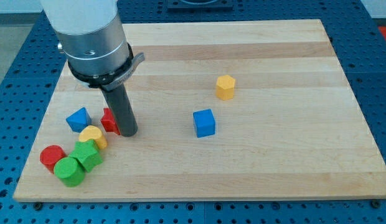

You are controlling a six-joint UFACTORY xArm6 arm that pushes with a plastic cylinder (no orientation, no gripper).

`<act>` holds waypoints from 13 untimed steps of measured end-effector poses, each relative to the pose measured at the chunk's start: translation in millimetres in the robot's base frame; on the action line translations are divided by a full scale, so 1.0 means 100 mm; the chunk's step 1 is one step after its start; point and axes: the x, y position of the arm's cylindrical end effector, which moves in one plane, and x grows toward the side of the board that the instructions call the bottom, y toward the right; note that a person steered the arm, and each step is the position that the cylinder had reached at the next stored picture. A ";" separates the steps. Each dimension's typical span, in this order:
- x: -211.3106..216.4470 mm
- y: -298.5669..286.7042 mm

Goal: Move the red star into the yellow heart

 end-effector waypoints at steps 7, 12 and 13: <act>-0.33 0.23; -0.33 -0.36; -0.33 -0.39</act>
